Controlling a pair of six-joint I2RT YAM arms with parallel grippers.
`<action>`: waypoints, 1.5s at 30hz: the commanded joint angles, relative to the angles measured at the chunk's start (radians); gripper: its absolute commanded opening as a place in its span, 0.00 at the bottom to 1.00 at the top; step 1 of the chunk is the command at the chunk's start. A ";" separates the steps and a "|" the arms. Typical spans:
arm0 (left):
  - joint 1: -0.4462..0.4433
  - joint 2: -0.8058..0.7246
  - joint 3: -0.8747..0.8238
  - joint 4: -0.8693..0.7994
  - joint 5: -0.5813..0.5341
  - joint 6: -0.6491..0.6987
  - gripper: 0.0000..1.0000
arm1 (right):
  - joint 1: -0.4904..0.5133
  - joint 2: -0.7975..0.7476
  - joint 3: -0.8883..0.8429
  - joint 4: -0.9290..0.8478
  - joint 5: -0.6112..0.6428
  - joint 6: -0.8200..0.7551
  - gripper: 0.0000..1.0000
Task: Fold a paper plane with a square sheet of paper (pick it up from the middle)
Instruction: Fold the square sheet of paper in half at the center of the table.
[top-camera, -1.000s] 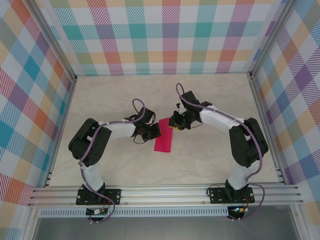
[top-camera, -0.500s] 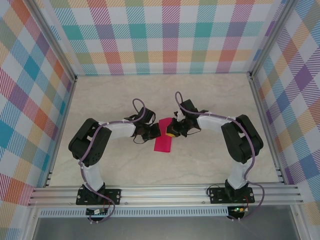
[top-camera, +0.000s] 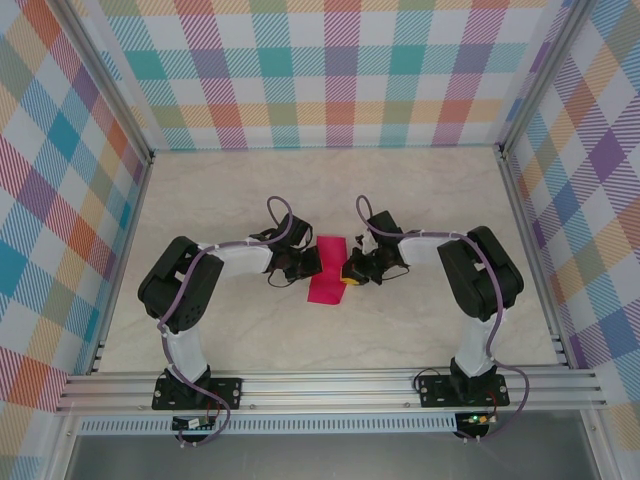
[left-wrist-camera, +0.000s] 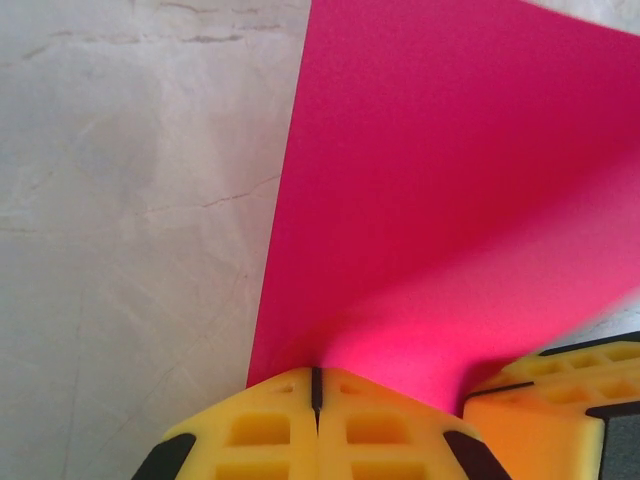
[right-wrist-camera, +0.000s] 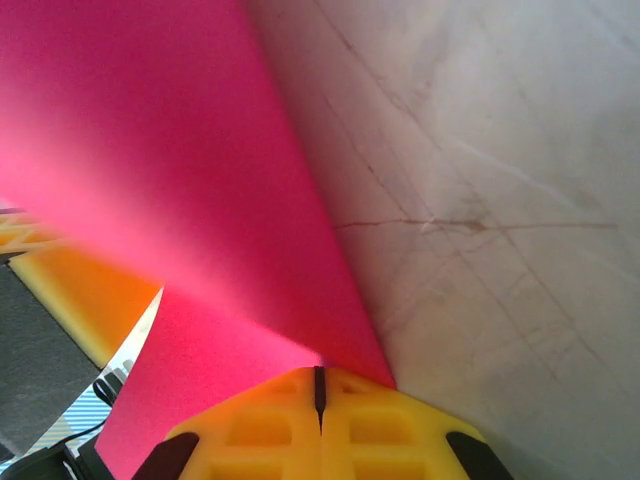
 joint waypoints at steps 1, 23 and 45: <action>-0.019 0.062 -0.029 -0.108 -0.081 0.022 0.00 | -0.006 0.026 -0.034 -0.007 0.008 -0.037 0.00; -0.026 0.062 -0.028 -0.123 -0.087 0.033 0.00 | 0.016 -0.036 -0.128 0.194 -0.110 0.074 0.00; -0.026 0.066 -0.035 -0.121 -0.094 0.041 0.00 | 0.086 -0.093 -0.174 0.197 -0.086 0.093 0.00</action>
